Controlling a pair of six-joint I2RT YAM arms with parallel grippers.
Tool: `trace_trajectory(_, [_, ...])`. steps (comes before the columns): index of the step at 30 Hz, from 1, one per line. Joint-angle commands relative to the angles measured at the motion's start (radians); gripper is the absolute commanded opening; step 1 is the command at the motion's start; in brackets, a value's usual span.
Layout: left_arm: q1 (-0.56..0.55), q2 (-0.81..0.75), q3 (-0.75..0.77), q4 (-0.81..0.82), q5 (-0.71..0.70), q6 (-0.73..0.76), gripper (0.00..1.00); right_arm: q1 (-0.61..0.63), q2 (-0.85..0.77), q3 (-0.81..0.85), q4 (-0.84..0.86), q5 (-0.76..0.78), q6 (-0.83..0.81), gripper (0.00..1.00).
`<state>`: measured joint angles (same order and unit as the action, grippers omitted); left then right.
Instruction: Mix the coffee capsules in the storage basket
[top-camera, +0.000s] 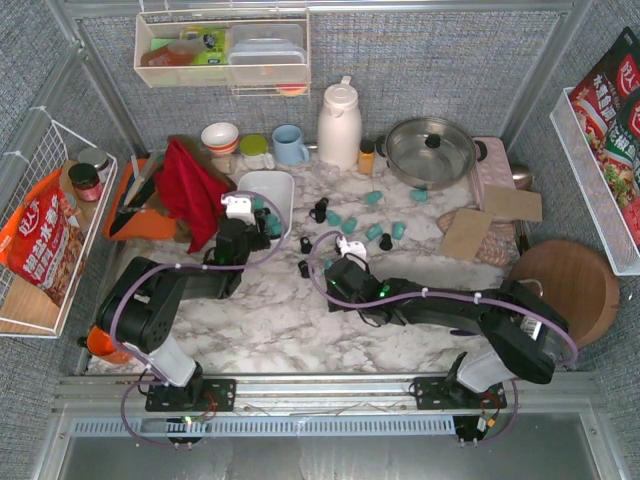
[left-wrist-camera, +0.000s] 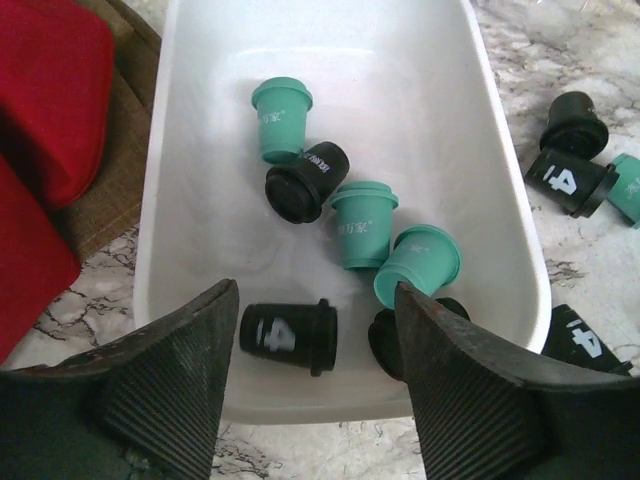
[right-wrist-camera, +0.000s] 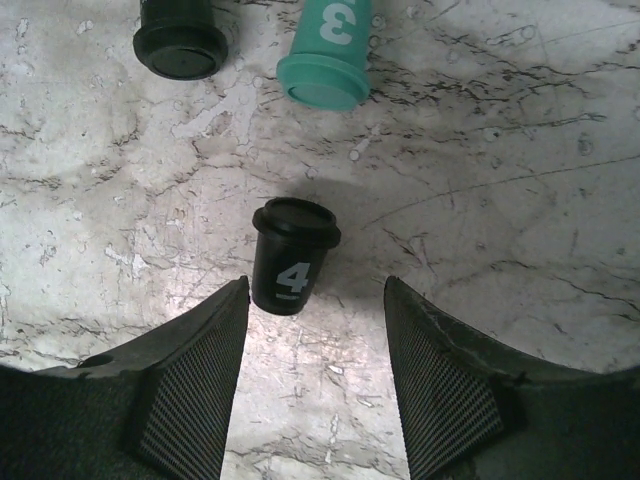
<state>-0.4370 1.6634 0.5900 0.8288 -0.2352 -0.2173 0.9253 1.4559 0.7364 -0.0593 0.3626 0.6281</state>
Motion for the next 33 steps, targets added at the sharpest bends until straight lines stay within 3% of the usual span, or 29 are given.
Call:
trace_trajectory(1, [0.001, -0.041, -0.015, 0.011, -0.040, -0.025, 0.75, 0.002, 0.033, -0.004, 0.096, -0.022, 0.031, 0.60])
trace_trajectory(8, [0.001, -0.176, -0.065, 0.005, -0.045, -0.019, 0.99, 0.003, 0.087, 0.014, 0.105, -0.017, 0.026, 0.57])
trace_trajectory(12, [0.001, -0.251, -0.093, 0.004, 0.024, 0.024, 0.99, 0.003, 0.116, 0.015, 0.116, -0.019, 0.021, 0.48])
trace_trajectory(23, [-0.004, -0.305, -0.118, -0.002, 0.215, 0.086, 0.99, 0.003, 0.126, 0.032, 0.095, -0.020, 0.000, 0.37])
trace_trajectory(27, [-0.024, -0.307, -0.154, 0.078, 0.327, 0.141, 0.99, 0.000, 0.099, 0.031, 0.070, -0.011, -0.024, 0.30])
trace_trajectory(33, [-0.096, -0.308, -0.220, 0.217, 0.511, 0.250, 0.99, -0.013, -0.020, -0.004, 0.102, -0.043, -0.136, 0.29])
